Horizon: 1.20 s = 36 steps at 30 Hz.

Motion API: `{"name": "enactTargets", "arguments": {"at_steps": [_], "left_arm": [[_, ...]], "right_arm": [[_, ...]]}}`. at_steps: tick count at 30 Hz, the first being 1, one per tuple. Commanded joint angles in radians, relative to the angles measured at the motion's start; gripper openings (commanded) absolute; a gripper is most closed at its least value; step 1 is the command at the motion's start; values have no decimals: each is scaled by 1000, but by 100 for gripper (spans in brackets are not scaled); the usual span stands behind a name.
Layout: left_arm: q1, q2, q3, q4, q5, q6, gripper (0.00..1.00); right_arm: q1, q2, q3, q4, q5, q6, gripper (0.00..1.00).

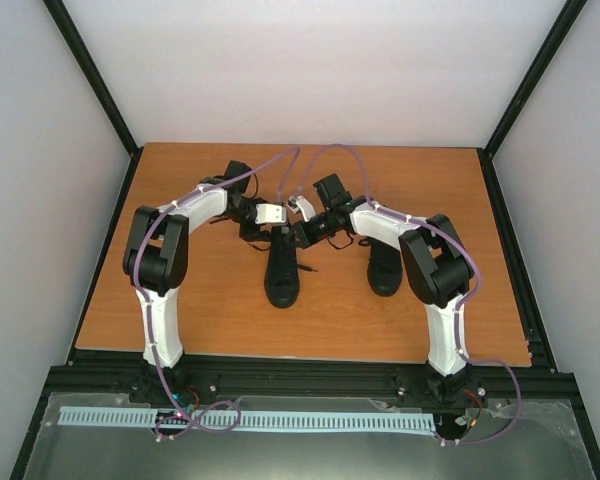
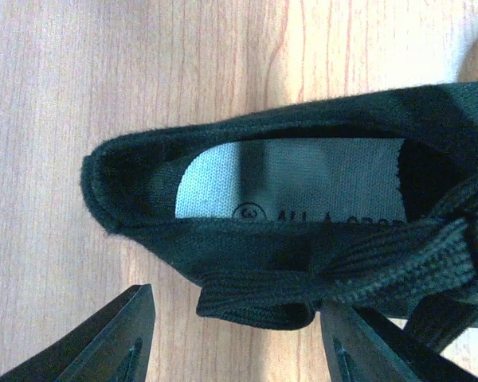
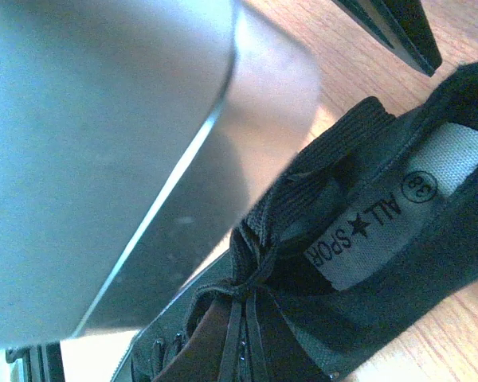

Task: Tie the shoes
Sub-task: Cross the shoelace with the shoelace.

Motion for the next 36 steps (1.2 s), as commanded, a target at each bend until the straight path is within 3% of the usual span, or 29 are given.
{"name": "enactTargets", "arguments": {"at_steps": [1,3,6,9,16,28,36], "left_arm": [[-13,-5,15,26,31,26,59],[-14,-9,14,15,42,33,47],[-13,-25,7,-6,51,39,17],[-9,-41,-9,-20,36,39,1],[27,-100,-86,-18,-13,0,1],[61,-167,-187,-14,-31,-32,1],[63,-203,-227,-28,-11,-15,1]], "right_arm": [[6,-16,25,-1,-14,-14,3],[6,-16,25,-1,-14,-14,3],[6,-22,19,-1,-5,-14,3],[6,-38,10,-4,32,-11,3],[5,-100,-36,-11,160,6,3],[6,-119,-41,-39,217,8,3],[17,-109,-34,-19,126,-12,3]]}}
